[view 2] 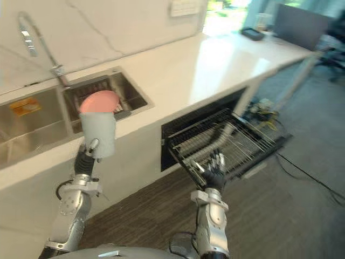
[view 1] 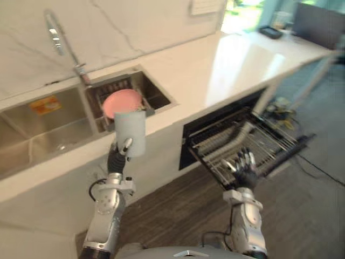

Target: Walk over to the sink, pick up the cup, carry it to the dishwasher, place the cup inside the dishwasher, then close the dishwasher door

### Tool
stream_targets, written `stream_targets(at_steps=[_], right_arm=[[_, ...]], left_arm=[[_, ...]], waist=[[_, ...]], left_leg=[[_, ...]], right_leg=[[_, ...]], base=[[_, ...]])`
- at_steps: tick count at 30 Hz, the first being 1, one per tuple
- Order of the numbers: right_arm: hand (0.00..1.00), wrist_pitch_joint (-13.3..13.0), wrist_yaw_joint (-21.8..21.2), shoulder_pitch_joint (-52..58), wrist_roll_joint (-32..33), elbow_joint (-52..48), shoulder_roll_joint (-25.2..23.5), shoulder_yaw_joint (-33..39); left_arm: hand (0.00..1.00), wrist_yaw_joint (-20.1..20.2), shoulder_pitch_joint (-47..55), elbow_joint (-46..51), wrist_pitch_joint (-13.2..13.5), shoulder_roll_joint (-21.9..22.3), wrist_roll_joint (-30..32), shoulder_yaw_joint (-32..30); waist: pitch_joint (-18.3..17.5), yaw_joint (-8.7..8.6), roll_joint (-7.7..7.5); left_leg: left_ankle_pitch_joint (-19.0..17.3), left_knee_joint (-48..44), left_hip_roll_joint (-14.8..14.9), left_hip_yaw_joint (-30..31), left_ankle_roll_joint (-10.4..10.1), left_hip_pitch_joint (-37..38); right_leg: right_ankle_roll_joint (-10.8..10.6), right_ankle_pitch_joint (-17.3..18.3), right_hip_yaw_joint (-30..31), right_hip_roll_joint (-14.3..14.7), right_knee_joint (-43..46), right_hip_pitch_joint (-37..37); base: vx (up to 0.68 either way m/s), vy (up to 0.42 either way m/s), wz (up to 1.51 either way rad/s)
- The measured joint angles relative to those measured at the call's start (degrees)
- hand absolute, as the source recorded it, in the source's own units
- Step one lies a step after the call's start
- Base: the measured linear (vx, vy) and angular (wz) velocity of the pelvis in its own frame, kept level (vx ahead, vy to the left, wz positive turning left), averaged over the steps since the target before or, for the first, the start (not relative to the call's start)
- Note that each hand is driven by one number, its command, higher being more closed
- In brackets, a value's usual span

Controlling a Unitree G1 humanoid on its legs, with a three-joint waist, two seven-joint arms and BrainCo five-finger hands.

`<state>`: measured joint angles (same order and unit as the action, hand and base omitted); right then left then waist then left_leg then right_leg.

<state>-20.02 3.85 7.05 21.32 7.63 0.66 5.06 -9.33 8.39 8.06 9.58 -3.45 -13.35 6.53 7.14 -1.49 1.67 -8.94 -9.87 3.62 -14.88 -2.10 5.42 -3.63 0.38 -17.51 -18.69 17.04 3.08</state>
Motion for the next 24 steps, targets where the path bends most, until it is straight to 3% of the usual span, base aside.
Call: stream_targets(at_steps=[3,5,8,14,16,18,20,22,23,24], right_arm=[[0.00,0.4,-0.2,1.0,-0.4,-0.9,-0.4,-0.4],[0.00,0.6,-0.2,1.9,-0.3,-2.4,-0.3,-0.1],[0.00,0.6,-1.1,1.8,-0.2,-3.1,0.1,0.7],[0.00,1.1,-6.4,1.8,1.9,-9.9,0.4,2.1],[0.00,1.1,-7.1,1.8,2.0,-11.2,0.4,2.2],[0.00,1.1,-7.8,1.6,2.0,-11.7,0.4,1.8],[0.00,1.2,-7.8,1.6,3.2,-11.6,0.5,1.9],[0.00,1.1,-8.1,1.6,3.3,-11.6,1.1,1.9],[0.00,0.9,-8.3,1.5,3.1,-11.6,1.3,2.2],[0.00,0.8,-8.3,1.6,3.1,-11.6,1.3,2.3]], left_arm=[[1.00,-3.5,-1.7,2.2,1.0,-0.7,0.0,-0.7],[1.00,-5.4,-2.4,2.2,1.6,-0.6,0.0,-0.6],[1.00,-8.6,-2.8,2.3,2.3,0.4,0.2,-0.9],[1.00,-13.3,-2.9,2.6,3.4,0.9,2.0,-2.7],[1.00,-14.5,-2.9,2.6,3.7,1.3,2.3,-3.3],[1.00,-15.9,-2.7,2.6,4.7,1.3,2.3,-4.3],[1.00,-17.0,-2.0,2.5,5.7,1.4,2.4,-5.8],[1.00,-17.1,-0.9,2.0,5.8,2.2,2.4,-6.8],[1.00,-16.9,0.2,2.0,6.1,2.9,2.4,-8.2],[1.00,-16.6,1.1,1.9,6.3,3.1,2.4,-8.2]], waist=[[-0.2,-0.77,-1.24],[0.3,-1.16,-0.84],[0.9,-1.28,-0.06],[1.1,-0.87,-0.38],[1.1,-0.53,-0.42],[1.1,-0.56,-0.46],[2.2,-0.14,1.18],[3.3,0.46,2.02],[4.0,0.71,2.36],[4.4,1.37,1.61]], left_leg=[[-0.7,-0.6,-0.4,-2.4,0.6,-1.8],[-0.8,-0.9,-0.6,-2.5,0.7,-2.3],[-0.5,-0.5,-0.2,-2.5,0.4,-2.3],[1.0,2.1,1.4,0.9,-0.9,-2.5],[1.0,1.8,2.2,2.2,-1.5,-3.0],[-0.9,-2.1,3.6,4.1,-2.5,-5.1],[-3.8,-12.3,8.0,5.4,-2.3,-7.2],[-2.7,-27.4,11.7,6.2,0.5,-12.4],[0.7,-34.7,13.1,7.6,0.2,-15.3],[-0.5,-35.8,12.9,7.5,-1.7,-15.7]], right_leg=[[-1.4,-1.6,1.3,3.6,-10.3,-2.6],[-2.4,-2.9,3.2,4.0,-12.3,-3.0],[-2.6,-3.1,5.7,4.8,-12.3,-3.0],[-2.5,-3.1,7.4,6.9,-12.0,-3.5],[-1.7,-1.6,7.2,7.6,-11.3,-3.6],[-1.6,2.1,6.8,8.5,-10.0,-4.0],[-1.0,5.7,4.8,11.5,-9.2,-6.6],[-0.5,7.4,4.0,14.1,-8.8,-9.6],[0.0,7.9,3.9,14.5,-9.4,-12.6],[-0.1,7.9,3.6,13.9,-9.8,-14.1]], base=[[-0.07,0.117,-0.53],[-0.04,0.021,-0.03],[-0.04,-0.016,-0.01],[-0.01,-0.042,0.22],[0.02,-0.067,0.36],[0.05,-0.119,0.46],[0.09,-0.164,0.50],[0.10,-0.154,0.25],[0.19,-0.130,0.00],[0.22,-0.083,-0.04]])
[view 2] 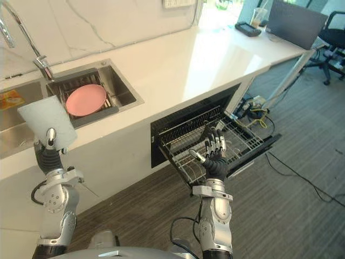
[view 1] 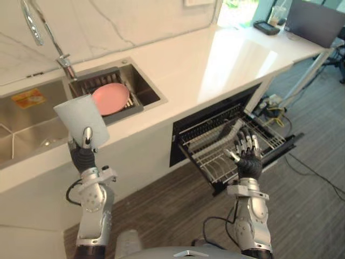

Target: Walk over to the sink, pick up the cup, carry it to the dishwasher, place the cup inside the dishwasher, then close the dishwasher door

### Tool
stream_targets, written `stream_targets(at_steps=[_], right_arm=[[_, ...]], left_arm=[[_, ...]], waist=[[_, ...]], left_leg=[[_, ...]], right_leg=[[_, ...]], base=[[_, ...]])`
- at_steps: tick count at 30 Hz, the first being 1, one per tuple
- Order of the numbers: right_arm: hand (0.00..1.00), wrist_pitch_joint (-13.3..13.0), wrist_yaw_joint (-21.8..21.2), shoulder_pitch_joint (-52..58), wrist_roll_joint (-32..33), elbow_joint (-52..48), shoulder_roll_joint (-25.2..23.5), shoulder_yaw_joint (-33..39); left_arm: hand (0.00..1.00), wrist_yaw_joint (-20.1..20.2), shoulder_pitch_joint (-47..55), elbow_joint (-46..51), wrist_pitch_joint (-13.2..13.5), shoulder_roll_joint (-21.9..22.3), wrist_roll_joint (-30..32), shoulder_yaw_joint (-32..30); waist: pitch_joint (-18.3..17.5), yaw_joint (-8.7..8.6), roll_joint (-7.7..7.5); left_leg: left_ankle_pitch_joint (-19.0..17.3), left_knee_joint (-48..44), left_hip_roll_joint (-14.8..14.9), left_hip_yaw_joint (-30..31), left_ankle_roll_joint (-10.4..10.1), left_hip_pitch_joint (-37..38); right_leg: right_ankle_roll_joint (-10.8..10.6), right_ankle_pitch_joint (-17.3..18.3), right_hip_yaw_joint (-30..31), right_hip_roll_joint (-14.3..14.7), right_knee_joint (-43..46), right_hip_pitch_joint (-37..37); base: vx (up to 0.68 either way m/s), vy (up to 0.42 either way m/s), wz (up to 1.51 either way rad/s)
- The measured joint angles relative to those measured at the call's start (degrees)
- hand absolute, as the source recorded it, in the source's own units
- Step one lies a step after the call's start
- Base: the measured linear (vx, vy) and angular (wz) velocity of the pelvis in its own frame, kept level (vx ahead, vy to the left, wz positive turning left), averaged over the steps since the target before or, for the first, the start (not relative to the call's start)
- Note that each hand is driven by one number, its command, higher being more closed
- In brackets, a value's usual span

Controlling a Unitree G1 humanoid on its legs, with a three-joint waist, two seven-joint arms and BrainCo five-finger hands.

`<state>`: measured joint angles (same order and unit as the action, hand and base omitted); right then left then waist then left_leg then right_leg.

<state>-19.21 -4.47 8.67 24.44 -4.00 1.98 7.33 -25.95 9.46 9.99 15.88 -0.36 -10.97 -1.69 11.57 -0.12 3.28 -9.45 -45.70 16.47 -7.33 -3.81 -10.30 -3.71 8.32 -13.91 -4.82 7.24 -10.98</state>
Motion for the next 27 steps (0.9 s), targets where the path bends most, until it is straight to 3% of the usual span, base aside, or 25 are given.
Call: stream_targets(at_steps=[1,2,3,4,5,6,7,9,12,16,21,24,27], right_arm=[[0.00,-0.4,0.0,-0.1,0.0,0.0,0.1,0.2],[0.00,-0.8,0.2,-0.5,0.0,0.0,1.3,0.7],[0.00,-0.8,0.5,-0.6,0.0,0.0,1.4,0.7],[0.00,-0.8,1.2,-0.5,-0.1,0.0,1.5,0.6],[0.00,-0.8,1.8,0.0,-0.1,0.0,1.9,0.5],[0.00,-0.6,2.5,0.2,-0.1,0.3,1.9,0.4],[0.00,-0.6,3.6,0.2,-0.1,0.3,1.3,-0.1],[0.00,-0.6,4.2,0.0,-0.2,0.2,0.6,-1.1],[0.00,-0.5,4.5,-0.5,-0.1,0.2,0.7,-2.7],[0.00,-0.3,3.0,-1.2,0.8,0.3,0.7,-4.4],[0.00,-0.3,-0.6,-2.4,5.3,0.2,0.7,-5.6],[0.00,-0.1,-3.4,-4.0,8.5,0.2,0.9,-6.2],[0.00,1.3,-6.6,-6.3,11.5,0.1,1.2,-6.4]], left_arm=[[1.00,0.2,0.5,0.0,0.3,0.0,0.0,0.3],[1.00,1.1,1.2,0.2,0.7,0.0,0.1,1.0],[1.00,1.4,1.2,0.4,0.7,0.1,0.1,1.1],[1.00,1.5,1.2,0.7,0.7,0.1,0.1,1.6],[1.00,1.8,1.2,0.9,0.7,0.6,0.1,2.3],[1.00,1.9,1.1,0.8,0.7,0.6,0.0,2.7],[1.00,2.4,0.5,0.6,0.4,0.4,-0.1,2.9],[1.00,2.6,0.0,0.6,0.3,0.4,-0.1,3.0],[1.00,2.7,0.0,0.8,0.3,0.3,-0.1,2.9],[1.00,3.6,-0.1,0.8,0.3,0.3,-0.1,3.0],[1.00,5.6,-1.6,1.1,1.4,0.3,0.3,5.3],[1.00,4.9,-4.5,3.0,3.3,0.3,5.5,7.9],[1.00,1.4,-8.8,2.8,3.9,0.2,11.7,8.8]], waist=[[-0.1,0.23,0.13],[-0.2,0.31,0.38],[-0.2,0.33,0.45],[-0.3,0.31,0.61],[-0.8,0.15,1.63],[-1.5,0.11,2.37],[-1.6,-0.54,0.85],[-1.5,-0.42,-0.79],[-1.7,-0.49,-0.77],[-2.1,-0.72,-0.29],[-2.4,-1.19,-0.19],[-2.4,-1.60,-0.23],[-2.8,-1.95,-0.24]], left_leg=[[-1.1,1.1,-0.7,-0.4,-0.8,0.0],[-2.5,7.8,-3.9,-0.7,-0.7,0.0],[-2.3,11.4,-5.2,-0.6,-0.8,0.0],[-0.4,17.7,-6.7,-0.5,-1.0,0.3],[8.6,25.8,-7.6,-0.4,-0.9,1.3],[9.8,28.3,-8.0,-0.7,-0.5,2.4],[10.6,31.8,-9.9,-0.8,0.0,3.9],[13.0,37.5,-11.9,-2.0,0.7,5.9],[16.2,44.5,-13.8,-2.4,1.2,8.9],[19.3,49.8,-14.0,-2.5,1.1,9.9],[19.8,50.2,-13.9,-2.5,1.1,10.2],[20.0,50.3,-13.8,-2.7,1.3,10.1],[20.3,50.5,-13.3,-3.8,1.3,9.8]], right_leg=[[-0.3,-0.1,0.0,-0.5,-0.1,-0.5],[-0.5,-0.1,0.4,-2.0,-0.6,-1.3],[-0.7,-0.2,0.7,-2.5,-0.7,-1.2],[-0.9,-0.3,0.8,-3.0,-0.7,-1.2],[-1.6,-0.1,1.1,-2.8,-0.6,-1.2],[-2.9,0.8,1.7,-3.0,-0.6,-1.5],[-3.4,1.0,1.9,-4.4,-0.5,-1.1],[-3.3,1.0,2.3,-6.2,-0.5,-0.1],[-3.4,1.1,2.2,-7.2,-0.6,0.3],[-3.8,1.0,1.9,-6.9,-1.1,1.5],[-4.3,0.7,1.5,-6.6,-1.7,1.2],[-4.8,0.3,1.7,-6.5,-2.2,1.4],[-4.7,-0.7,3.0,-6.2,-2.7,2.3]], base=[[0.24,-0.022,-0.16],[0.15,-0.001,-0.20],[0.17,0.029,-0.22],[0.16,0.081,-0.17],[0.20,0.108,-0.18],[0.20,0.105,-0.04],[0.11,0.066,0.01],[0.08,0.069,-0.02],[0.02,0.020,-0.02],[-0.02,-0.011,0.00],[-0.04,-0.017,0.00],[-0.06,0.005,-0.05],[-0.06,0.007,-0.20]])
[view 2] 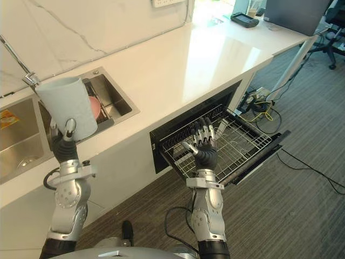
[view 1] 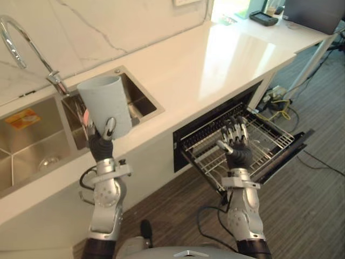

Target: Walk over to the sink, pick up the cup, carry it to the dishwasher, place the cup inside the dishwasher, then close the dishwasher door

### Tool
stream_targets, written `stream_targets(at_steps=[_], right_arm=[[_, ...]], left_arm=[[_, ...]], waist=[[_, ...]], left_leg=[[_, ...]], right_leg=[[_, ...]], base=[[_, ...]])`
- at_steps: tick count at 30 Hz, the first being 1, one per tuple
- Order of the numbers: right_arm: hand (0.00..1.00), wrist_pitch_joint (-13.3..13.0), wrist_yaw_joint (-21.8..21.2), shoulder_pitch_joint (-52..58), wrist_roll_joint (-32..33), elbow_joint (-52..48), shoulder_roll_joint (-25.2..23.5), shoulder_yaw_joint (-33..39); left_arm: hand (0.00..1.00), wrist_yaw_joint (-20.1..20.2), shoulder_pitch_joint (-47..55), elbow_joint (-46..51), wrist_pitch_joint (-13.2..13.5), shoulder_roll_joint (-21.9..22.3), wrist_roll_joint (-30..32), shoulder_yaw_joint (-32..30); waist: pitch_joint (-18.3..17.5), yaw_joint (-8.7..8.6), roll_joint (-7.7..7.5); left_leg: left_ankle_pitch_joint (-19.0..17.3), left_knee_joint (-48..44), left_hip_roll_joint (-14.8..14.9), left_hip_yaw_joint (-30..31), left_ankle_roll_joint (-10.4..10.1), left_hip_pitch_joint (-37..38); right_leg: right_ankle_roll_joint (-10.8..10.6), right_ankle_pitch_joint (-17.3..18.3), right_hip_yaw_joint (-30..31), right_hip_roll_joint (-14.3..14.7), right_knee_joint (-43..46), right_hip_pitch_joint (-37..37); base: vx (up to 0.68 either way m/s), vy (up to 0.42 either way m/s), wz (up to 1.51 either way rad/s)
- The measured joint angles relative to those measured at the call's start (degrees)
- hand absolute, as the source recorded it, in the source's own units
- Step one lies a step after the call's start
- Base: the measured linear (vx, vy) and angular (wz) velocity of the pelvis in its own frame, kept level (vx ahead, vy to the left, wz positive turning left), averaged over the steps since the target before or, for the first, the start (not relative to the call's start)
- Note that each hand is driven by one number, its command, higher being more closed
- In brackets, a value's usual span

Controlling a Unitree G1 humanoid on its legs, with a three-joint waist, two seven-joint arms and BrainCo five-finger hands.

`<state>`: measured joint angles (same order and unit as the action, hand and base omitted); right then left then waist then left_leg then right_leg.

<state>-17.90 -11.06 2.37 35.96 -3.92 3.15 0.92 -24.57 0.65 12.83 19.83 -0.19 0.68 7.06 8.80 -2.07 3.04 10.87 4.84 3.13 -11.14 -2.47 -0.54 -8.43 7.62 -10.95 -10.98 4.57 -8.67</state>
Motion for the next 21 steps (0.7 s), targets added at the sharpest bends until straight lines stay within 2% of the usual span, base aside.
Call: stream_targets(at_steps=[5,6,10,11,17,21], right_arm=[[0.00,3.3,-4.2,-2.4,6.2,-4.4,3.0,-0.2],[0.00,4.4,-5.1,-3.6,7.7,-4.4,3.6,-0.1],[0.00,8.7,-6.3,-5.6,11.5,-4.3,4.6,-0.2],[0.00,10.5,-6.4,-5.6,12.6,-4.3,4.6,-0.2],[0.00,16.9,-6.5,-5.8,17.7,-4.3,4.6,-1.5],[0.00,18.8,-6.4,-6.2,19.7,-4.3,4.6,-3.0]], left_arm=[[1.00,-7.8,-6.0,-5.0,-0.8,-1.3,10.6,1.1],[1.00,-9.7,-7.0,-6.2,-1.4,-1.6,13.2,1.2],[1.00,-14.7,-9.8,-9.9,-3.8,-2.1,21.6,2.2],[1.00,-16.2,-10.6,-10.8,-4.6,-2.1,24.5,2.3],[1.00,-21.5,-12.7,-13.7,-7.9,-2.6,34.3,4.6],[1.00,-23.3,-14.1,-15.9,-9.2,-3.3,38.8,5.9]], waist=[[-0.4,-0.95,-0.03],[-0.4,-1.38,-0.04],[-0.4,-1.37,-0.08],[-0.5,-1.47,-0.10],[-1.2,-1.42,-0.35],[-2.1,-1.28,-0.70]], left_leg=[[0.5,0.0,0.6,-1.6,0.2,-0.6],[0.6,0.1,0.7,-1.9,0.3,-0.6],[0.7,0.1,1.5,-3.2,0.1,-1.1],[0.8,0.1,1.6,-3.1,0.0,-1.2],[1.1,0.1,1.7,-3.3,0.0,-1.4],[1.4,0.1,1.7,-3.2,0.3,-1.5]], right_leg=[[0.0,-2.2,1.5,0.5,-1.4,1.0],[0.0,-2.4,2.0,0.6,-1.5,1.2],[0.6,-2.8,3.4,1.1,-1.6,2.8],[0.8,-3.0,3.5,1.2,-1.7,3.0],[0.7,-3.9,3.8,1.3,-2.6,3.0],[0.6,-4.1,3.7,1.3,-3.0,2.9]], base=[[-0.06,0.009,-0.18],[-0.08,0.017,-0.18],[-0.10,0.016,-0.18],[-0.06,0.000,-0.05],[-0.03,0.002,-0.04],[0.00,0.000,0.00]])
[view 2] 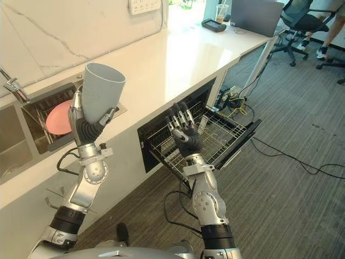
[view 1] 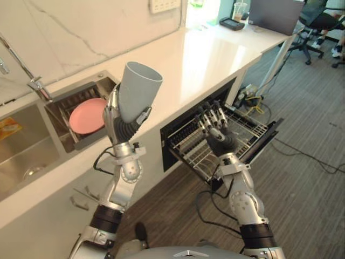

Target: Walk over to the sink, pick up the cup, carry it to the dishwasher, place the cup inside the dishwasher, then close the dishwasher door

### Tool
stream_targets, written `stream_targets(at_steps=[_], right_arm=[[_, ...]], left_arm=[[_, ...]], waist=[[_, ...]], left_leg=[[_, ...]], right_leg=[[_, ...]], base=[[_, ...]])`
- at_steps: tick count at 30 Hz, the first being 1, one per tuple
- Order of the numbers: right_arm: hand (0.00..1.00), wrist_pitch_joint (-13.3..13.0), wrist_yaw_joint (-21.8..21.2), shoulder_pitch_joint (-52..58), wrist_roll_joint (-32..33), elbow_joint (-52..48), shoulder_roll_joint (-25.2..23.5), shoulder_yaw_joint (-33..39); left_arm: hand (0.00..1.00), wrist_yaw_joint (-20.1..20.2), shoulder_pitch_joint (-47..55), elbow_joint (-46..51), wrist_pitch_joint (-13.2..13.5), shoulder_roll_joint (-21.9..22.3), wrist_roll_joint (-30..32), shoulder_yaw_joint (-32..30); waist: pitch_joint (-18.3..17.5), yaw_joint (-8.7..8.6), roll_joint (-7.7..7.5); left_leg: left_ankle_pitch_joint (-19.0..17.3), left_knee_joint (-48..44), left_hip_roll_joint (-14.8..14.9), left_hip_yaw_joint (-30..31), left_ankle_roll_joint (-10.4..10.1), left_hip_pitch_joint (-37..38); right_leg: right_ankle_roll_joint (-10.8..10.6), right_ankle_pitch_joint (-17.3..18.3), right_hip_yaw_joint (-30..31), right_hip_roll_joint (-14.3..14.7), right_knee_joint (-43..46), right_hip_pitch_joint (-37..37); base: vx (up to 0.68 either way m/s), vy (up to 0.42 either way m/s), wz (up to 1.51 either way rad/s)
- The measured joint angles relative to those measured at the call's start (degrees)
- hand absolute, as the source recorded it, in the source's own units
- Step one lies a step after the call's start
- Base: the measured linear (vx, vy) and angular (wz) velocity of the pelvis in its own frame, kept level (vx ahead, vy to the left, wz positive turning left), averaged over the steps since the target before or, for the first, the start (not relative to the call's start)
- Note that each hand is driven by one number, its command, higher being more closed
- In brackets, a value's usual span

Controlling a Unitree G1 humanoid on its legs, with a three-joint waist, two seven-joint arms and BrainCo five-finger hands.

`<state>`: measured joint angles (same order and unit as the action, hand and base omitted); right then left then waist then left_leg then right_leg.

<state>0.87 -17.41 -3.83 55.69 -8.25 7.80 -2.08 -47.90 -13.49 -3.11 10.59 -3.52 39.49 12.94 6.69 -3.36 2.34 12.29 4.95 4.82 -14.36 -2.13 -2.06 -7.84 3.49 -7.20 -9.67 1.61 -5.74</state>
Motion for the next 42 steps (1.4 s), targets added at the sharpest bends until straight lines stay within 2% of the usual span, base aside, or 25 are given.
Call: stream_targets(at_steps=[4,6,11,17,24,30,37,42], right_arm=[[0.00,2.5,1.3,-2.1,2.6,0.0,0.1,-1.6],[0.00,4.7,4.1,-3.5,5.9,0.1,0.1,-2.9],[0.00,5.8,10.3,-6.1,9.4,0.3,0.0,-7.2],[0.00,4.5,16.6,-9.7,9.5,0.4,-0.1,-11.3],[0.00,1.5,21.3,-12.5,9.7,0.4,-0.5,-13.6],[0.00,0.1,23.9,-13.3,9.7,0.4,-0.4,-15.0],[0.00,-0.7,23.7,-16.7,10.5,0.4,0.0,-16.3],[0.00,-0.5,20.8,-17.9,12.2,1.7,0.2,-17.5]], left_arm=[[1.00,-2.3,-0.9,-0.4,-1.6,0.0,4.3,2.1],[1.00,-4.1,-1.7,-0.5,-2.7,-0.2,6.4,3.5],[1.00,-5.6,-3.9,-1.9,-5.1,-1.1,8.1,6.5],[1.00,-5.0,-5.5,-2.4,-7.6,-1.1,7.9,12.3],[1.00,-5.1,-5.6,-2.7,-9.4,-1.0,7.4,14.1],[1.00,-5.1,-5.8,-3.5,-10.0,-1.0,6.7,14.3],[1.00,-5.2,-6.6,-5.2,-10.1,-1.1,4.4,14.5],[1.00,-5.7,-6.7,-6.6,-9.7,-1.6,4.4,14.7]], waist=[[-0.2,-0.01,-0.24],[-0.3,-0.01,-0.27],[-0.5,0.36,-0.30],[-0.7,0.71,-0.27],[-1.6,1.89,-0.13],[-2.8,2.34,-0.07],[-3.2,2.50,0.34],[-3.2,2.86,0.39]], left_leg=[[0.2,0.0,0.0,0.2,0.1,-0.2],[0.5,0.0,-0.1,0.7,0.1,-0.6],[1.1,0.0,-0.1,1.8,0.2,-1.1],[1.3,0.0,-0.2,3.6,0.0,-2.1],[1.5,0.0,-0.4,5.0,-0.2,-2.3],[1.6,0.0,-0.3,5.1,-0.3,-2.3],[1.8,0.0,-0.2,5.3,-0.6,-2.3],[1.9,0.0,-0.1,6.0,-0.7,-2.3]], right_leg=[[-0.2,-0.2,-0.2,0.0,-0.1,0.0],[-0.2,-0.2,-0.8,0.0,-0.1,0.0],[-0.5,-0.4,-1.7,0.1,0.2,0.0],[-0.2,-0.2,-3.5,0.2,0.7,0.0],[-0.1,-0.2,-4.4,0.2,0.9,-0.2],[-0.1,-0.3,-4.4,0.2,0.8,-0.2],[-0.1,-0.4,-4.5,0.4,0.8,-0.3],[0.0,-0.4,-4.6,0.6,0.8,-0.4]], base=[[0.00,-0.001,0.01],[-0.01,-0.006,0.12],[-0.02,-0.003,0.12],[-0.05,0.001,0.15],[-0.03,-0.001,0.06],[0.00,-0.001,0.01],[0.00,0.000,0.00],[0.00,0.000,0.00]])
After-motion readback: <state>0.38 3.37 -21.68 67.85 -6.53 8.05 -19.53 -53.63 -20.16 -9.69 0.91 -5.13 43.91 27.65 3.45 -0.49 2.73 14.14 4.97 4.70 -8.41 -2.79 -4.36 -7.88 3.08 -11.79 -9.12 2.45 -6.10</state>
